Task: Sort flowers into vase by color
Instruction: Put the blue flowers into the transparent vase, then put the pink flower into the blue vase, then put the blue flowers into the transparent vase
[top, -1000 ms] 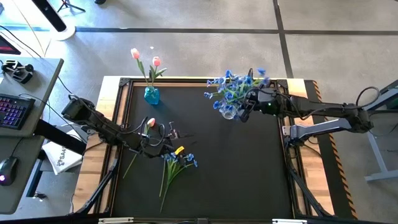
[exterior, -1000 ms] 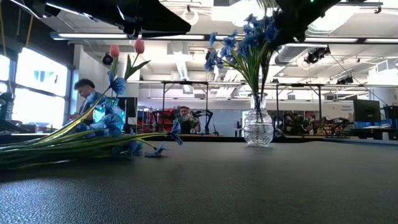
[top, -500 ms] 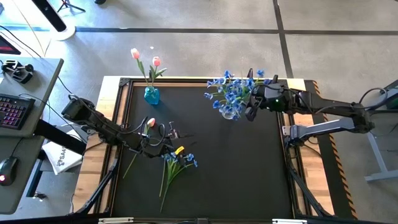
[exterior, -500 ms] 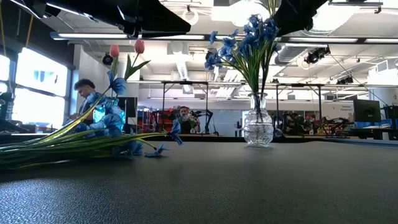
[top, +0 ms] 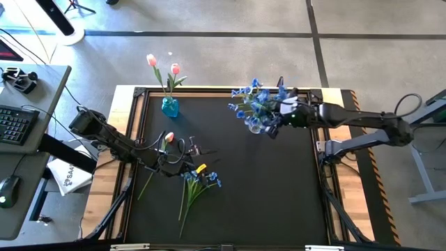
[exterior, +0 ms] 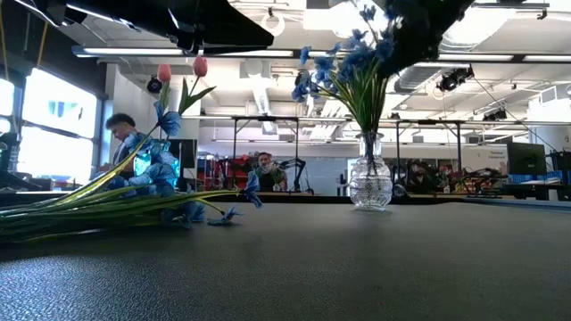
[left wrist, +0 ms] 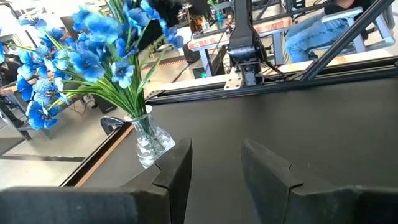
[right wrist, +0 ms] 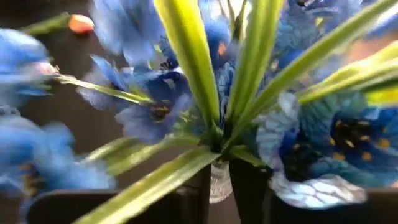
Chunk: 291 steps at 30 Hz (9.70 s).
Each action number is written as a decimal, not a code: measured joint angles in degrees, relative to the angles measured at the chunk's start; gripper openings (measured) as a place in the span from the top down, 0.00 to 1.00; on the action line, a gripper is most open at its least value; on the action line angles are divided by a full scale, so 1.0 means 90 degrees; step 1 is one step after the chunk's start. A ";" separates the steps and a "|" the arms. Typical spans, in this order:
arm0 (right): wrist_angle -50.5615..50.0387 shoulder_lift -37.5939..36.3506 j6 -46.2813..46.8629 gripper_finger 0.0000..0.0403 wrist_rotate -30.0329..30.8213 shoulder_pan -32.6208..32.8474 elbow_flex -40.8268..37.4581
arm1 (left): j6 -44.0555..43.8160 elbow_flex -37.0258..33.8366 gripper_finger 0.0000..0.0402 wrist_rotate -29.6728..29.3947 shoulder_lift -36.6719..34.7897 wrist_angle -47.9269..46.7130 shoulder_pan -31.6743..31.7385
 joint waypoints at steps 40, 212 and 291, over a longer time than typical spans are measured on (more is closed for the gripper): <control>0.1125 -0.1481 0.2301 0.32 0.0700 0.3520 -0.1920 | -0.2210 0.0547 0.68 -0.1194 -0.0961 -0.3964 -0.0666; 0.8174 0.0541 0.1253 0.32 0.1989 0.4775 -0.4615 | -0.8889 0.1705 0.87 0.4231 0.1505 -0.6853 -0.0825; 1.3088 0.1996 -0.1500 0.99 0.1553 0.4494 -0.4570 | -0.0174 0.1702 0.74 0.2559 0.1250 -0.0960 0.0729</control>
